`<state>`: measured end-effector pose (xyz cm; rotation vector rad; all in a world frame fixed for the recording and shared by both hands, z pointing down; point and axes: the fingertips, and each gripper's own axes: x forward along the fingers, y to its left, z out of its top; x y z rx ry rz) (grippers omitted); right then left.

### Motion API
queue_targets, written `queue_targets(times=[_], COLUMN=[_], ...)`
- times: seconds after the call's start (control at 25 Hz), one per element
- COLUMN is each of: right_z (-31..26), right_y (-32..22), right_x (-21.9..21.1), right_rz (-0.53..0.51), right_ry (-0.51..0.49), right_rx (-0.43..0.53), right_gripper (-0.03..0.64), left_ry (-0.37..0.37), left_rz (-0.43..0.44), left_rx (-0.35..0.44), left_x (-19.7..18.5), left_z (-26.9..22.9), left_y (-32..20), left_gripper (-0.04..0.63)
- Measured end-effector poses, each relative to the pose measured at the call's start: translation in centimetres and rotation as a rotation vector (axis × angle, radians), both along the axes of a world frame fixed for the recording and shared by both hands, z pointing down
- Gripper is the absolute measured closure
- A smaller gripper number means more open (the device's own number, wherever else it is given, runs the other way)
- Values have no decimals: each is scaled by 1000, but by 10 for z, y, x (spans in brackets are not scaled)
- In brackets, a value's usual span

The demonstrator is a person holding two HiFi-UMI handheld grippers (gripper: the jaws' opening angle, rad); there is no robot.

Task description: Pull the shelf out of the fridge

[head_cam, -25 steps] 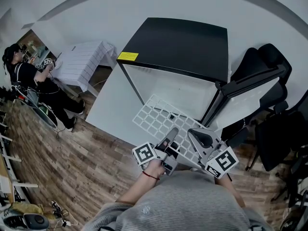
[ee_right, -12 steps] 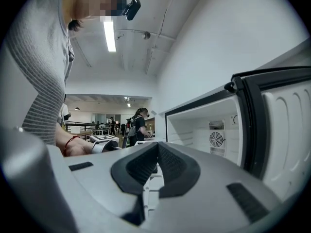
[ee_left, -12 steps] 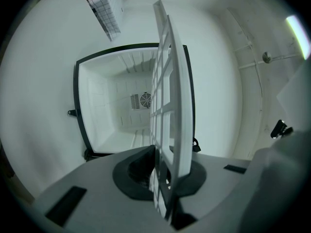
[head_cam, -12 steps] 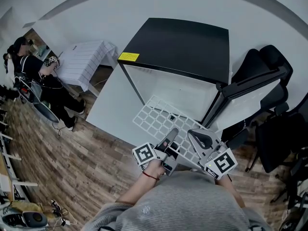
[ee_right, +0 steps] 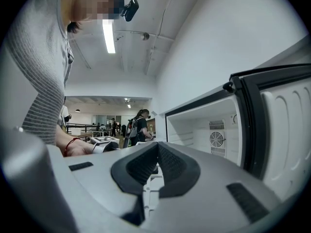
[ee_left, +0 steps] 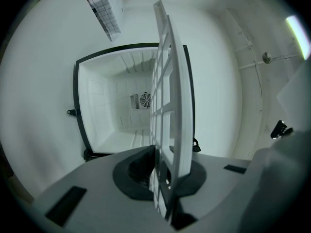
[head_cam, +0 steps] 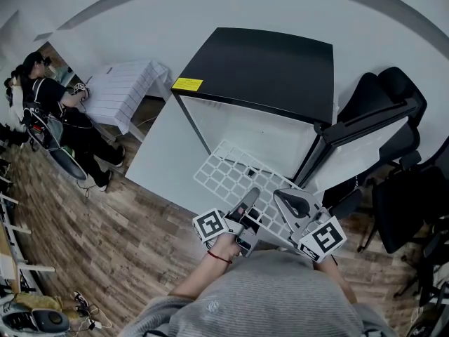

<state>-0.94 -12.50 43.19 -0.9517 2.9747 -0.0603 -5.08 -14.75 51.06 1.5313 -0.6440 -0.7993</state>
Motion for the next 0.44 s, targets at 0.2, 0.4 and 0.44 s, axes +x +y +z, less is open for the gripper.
queue_targets(times=[0.2,0.4,0.44], right_z=[1,2,2], right_y=[-1,0,0], right_x=[1,2,2], right_rz=[2,2,2], right_ry=[2,2,2], right_rx=[1,0,0], right_gripper=[604,604,604], left_ry=[-6,-12,-13], left_rz=[-4,-5,-4], left_rx=[4,-1,-2], left_x=[-2,-1,-1], left_z=[1,4,4], left_y=[0,1,1], left_gripper=[558,558,558])
